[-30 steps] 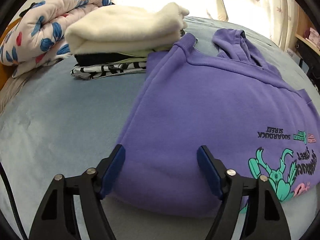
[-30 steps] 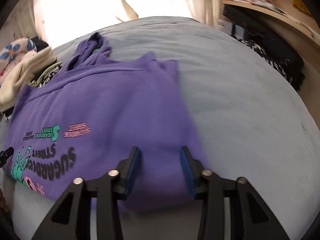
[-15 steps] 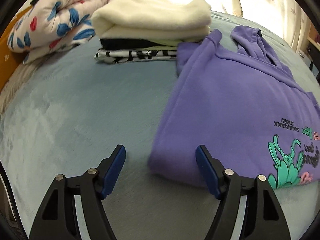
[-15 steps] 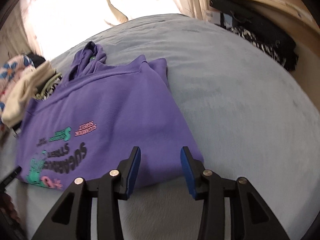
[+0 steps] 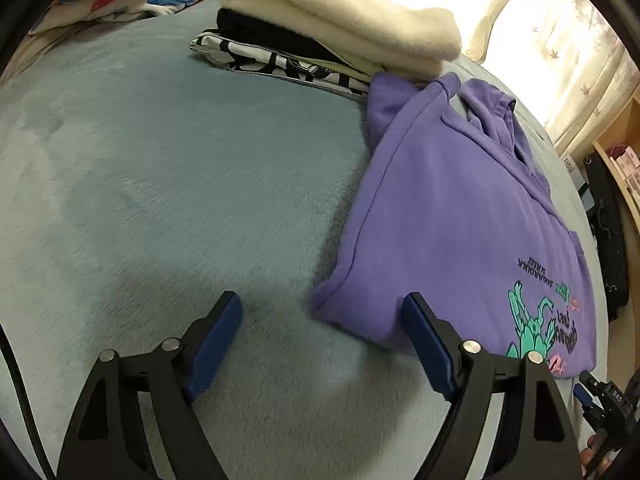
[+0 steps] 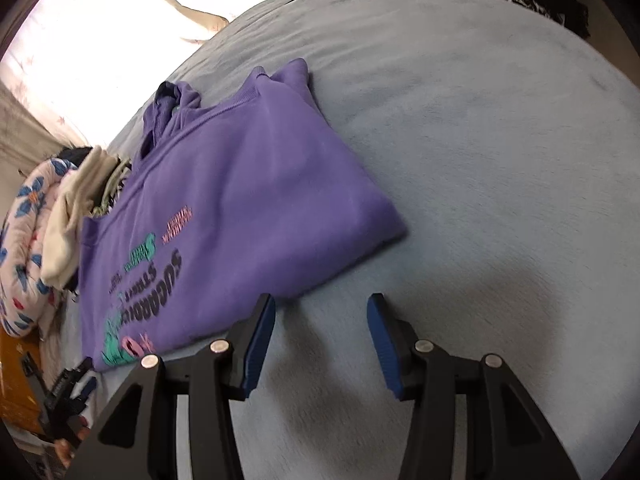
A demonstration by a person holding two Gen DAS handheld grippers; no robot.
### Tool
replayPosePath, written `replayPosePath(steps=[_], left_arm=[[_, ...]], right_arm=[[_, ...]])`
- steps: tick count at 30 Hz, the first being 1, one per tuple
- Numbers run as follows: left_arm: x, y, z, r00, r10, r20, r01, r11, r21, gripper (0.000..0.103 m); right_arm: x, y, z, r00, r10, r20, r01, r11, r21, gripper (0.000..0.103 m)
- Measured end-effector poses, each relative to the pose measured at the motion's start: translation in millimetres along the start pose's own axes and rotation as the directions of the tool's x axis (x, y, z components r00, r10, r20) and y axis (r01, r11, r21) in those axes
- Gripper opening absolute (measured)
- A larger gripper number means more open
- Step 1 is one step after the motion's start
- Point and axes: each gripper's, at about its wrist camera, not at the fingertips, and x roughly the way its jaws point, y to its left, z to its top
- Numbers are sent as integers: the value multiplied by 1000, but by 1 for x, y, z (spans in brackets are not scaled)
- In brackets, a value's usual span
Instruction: Fold large clothes
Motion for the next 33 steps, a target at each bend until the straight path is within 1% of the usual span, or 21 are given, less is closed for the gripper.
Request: replayPosePath(steps=[3, 4, 7, 10, 11, 12, 13, 14, 15, 16, 17, 18, 20, 22, 24, 27, 29, 33], left_arm=[[12, -4, 8, 1000, -8, 5, 8, 1000, 11, 87], [16, -8, 11, 1000, -6, 7, 6, 1000, 22, 88], [26, -18, 20, 1000, -1, 15, 0, 998, 62, 90], [37, -30, 28, 1000, -7, 27, 4, 994, 107, 89], [38, -33, 29, 999, -17, 34, 13, 993, 119, 78], [37, -37, 30, 998, -45, 40, 39, 991, 128, 65], [37, -41, 30, 997, -81, 22, 77, 987, 140, 37], [35, -46, 30, 998, -58, 22, 54, 987, 149, 30], [32, -52, 29, 999, -35, 32, 29, 985, 168, 27], [29, -57, 27, 999, -9, 40, 2, 982, 188, 24], [26, -63, 26, 999, 16, 43, -25, 978, 205, 23], [22, -68, 25, 998, 36, 45, -45, 975, 217, 22], [13, -71, 24, 998, 47, 48, -57, 974, 219, 21], [0, -72, 25, 999, 35, 35, -41, 978, 205, 21], [-15, -73, 21, 999, 24, 31, -30, 978, 208, 21], [-32, -72, 14, 1000, 31, 7, -31, 974, 225, 21], [-41, -68, 8, 999, 29, -14, -25, 975, 221, 21], [-67, -47, -17, 999, 19, -51, -8, 979, 205, 21]], right_arm=[[10, 3, 11, 999, 34, 10, -35, 999, 25, 48], [15, 5, 16, 999, 49, 16, -49, 998, 34, 50], [26, 9, 25, 998, 52, 24, -53, 997, 48, 50], [33, 13, 29, 998, 52, 45, -54, 998, 45, 50], [33, 13, 29, 997, 49, 53, -51, 998, 40, 48], [32, 14, 29, 997, 45, 60, -47, 998, 30, 46], [32, 16, 28, 997, 34, 68, -35, 999, 16, 40], [31, 15, 28, 997, 33, 72, -34, 999, 14, 33], [29, 13, 28, 996, 39, 75, -41, 999, 19, 30], [27, 12, 27, 996, 45, 78, -47, 999, 25, 25], [24, 11, 27, 996, 47, 82, -50, 998, 30, 22], [19, 11, 26, 995, 43, 89, -46, 998, 32, 20], [8, 15, 24, 993, 30, 110, -31, 999, 13, 16], [-7, 20, 21, 992, 16, 129, -15, 1000, -11, 13], [-19, 21, 19, 991, 22, 135, -19, 1000, -18, 12], [-40, 23, 12, 990, 14, 139, -9, 999, -35, 12], [-50, 20, 5, 991, 14, 130, -9, 999, -34, 12], [-70, 11, -19, 996, 4, 90, 0, 999, -44, 12]])
